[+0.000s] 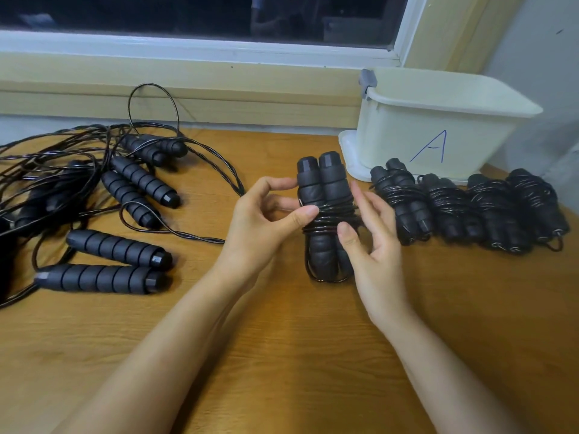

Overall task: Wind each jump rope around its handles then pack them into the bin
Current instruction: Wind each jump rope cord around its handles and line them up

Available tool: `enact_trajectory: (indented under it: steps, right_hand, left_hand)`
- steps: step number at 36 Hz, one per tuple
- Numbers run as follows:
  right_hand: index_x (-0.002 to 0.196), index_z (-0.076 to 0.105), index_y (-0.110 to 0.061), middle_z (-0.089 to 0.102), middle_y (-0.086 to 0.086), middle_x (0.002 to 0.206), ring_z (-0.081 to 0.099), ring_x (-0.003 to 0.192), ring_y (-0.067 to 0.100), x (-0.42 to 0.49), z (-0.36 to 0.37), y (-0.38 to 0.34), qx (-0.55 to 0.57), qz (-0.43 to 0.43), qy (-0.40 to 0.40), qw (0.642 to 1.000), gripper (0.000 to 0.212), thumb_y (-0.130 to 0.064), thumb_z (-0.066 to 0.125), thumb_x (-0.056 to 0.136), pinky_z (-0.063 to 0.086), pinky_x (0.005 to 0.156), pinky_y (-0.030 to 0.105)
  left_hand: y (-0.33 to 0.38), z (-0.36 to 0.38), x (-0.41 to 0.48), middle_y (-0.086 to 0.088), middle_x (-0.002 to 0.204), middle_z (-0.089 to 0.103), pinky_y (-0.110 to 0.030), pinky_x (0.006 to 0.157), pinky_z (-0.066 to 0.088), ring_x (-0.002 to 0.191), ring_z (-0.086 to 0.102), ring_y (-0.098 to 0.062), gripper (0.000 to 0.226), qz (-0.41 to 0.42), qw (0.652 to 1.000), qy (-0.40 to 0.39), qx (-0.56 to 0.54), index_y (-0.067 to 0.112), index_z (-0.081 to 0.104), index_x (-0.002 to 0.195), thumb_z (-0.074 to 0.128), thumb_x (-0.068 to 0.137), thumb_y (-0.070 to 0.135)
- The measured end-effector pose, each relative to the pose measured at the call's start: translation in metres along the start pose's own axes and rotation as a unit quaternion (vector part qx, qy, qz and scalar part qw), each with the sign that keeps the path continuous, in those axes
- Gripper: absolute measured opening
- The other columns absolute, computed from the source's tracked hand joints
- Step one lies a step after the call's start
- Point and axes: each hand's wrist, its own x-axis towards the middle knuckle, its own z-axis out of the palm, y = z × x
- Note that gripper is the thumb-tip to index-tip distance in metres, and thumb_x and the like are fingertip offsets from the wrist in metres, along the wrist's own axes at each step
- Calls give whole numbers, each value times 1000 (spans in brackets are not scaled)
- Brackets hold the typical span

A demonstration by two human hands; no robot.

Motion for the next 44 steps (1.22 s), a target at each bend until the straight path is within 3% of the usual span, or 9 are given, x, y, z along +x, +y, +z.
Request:
enact_trajectory:
  steps: [3, 6, 10, 14, 19, 26, 31, 38, 44]
  right_hand:
    - [142, 49, -20, 47, -16, 131, 45, 127, -2, -3, 1, 2, -74, -55, 42, 995, 47, -14, 57, 96, 39, 105, 18]
    - [139, 54, -10, 53, -2, 130, 45, 124, -8, -5, 4, 0, -127, -107, 61, 984, 42, -3, 53, 98, 34, 101, 9]
    - [146, 46, -9, 49, 12, 139, 44, 127, 0, -6, 9, -3, -189, -112, 25, 975, 51, -24, 51, 98, 29, 99, 2]
    - [154, 29, -23, 40, 3, 147, 46, 132, 19, -11, 13, -6, -294, -80, -5, 952, 89, -57, 61, 79, 50, 85, 26]
    - [151, 29, -19, 43, 7, 146, 43, 132, 26, -9, 13, -4, -343, -59, 36, 937, 102, -47, 80, 66, 48, 92, 38]
    - [147, 43, -8, 43, 9, 139, 50, 127, 25, -7, 6, 0, -306, -109, 62, 944, 79, -20, 80, 78, 50, 96, 33]
    - [148, 42, -11, 48, 7, 135, 48, 126, 7, -8, 10, -5, -194, -112, 63, 972, 73, -16, 75, 82, 35, 97, 4]
    - [149, 41, -21, 52, -6, 138, 52, 129, 21, -13, 13, -5, -34, -45, 36, 998, 71, -18, 73, 86, 49, 101, 47]
    - [136, 43, -32, 56, -27, 130, 55, 126, 13, -15, 13, -13, 46, -17, 16, 999, 62, -15, 72, 85, 46, 101, 29]
  left_hand:
    - [0, 4, -2, 1, 81, 71, -17, 64, 49, 71, 65, -6, 52, 3, 1000, 17, 8, 19, 60, 108, 79, 61, 33]
    - [0, 7, -4, -4, 82, 71, -21, 65, 50, 72, 65, -9, 54, 8, 999, 36, 19, 18, 58, 105, 81, 59, 36]
    - [0, 8, -6, -13, 85, 71, -25, 64, 50, 71, 65, -12, 55, 15, 998, 50, 25, 17, 58, 103, 83, 58, 36]
    - [0, 5, -5, -18, 91, 70, -27, 65, 52, 73, 65, -15, 54, 18, 999, 41, 28, 19, 59, 103, 84, 58, 34]
    - [0, 10, -8, -12, 89, 70, -32, 72, 56, 76, 66, -18, 56, 21, 999, -3, 30, 12, 60, 110, 82, 60, 27]
    - [-2, 8, -7, -11, 95, 71, -22, 77, 52, 83, 66, -13, 49, 42, 997, -42, 45, 18, 61, 113, 79, 68, 25]
    - [1, 6, -6, -4, 96, 70, -22, 80, 50, 87, 64, -16, 39, 50, 997, -53, 39, 20, 63, 117, 75, 79, 18]
    - [2, 2, -3, -4, 109, 62, -25, 79, 51, 84, 65, -8, 66, 28, 999, -41, 2, 26, 49, 130, 79, 72, 23]
    - [3, -1, -3, -2, 117, 68, -22, 81, 52, 98, 69, -9, 82, -16, 996, -88, -3, 30, 36, 147, 72, 74, 27]
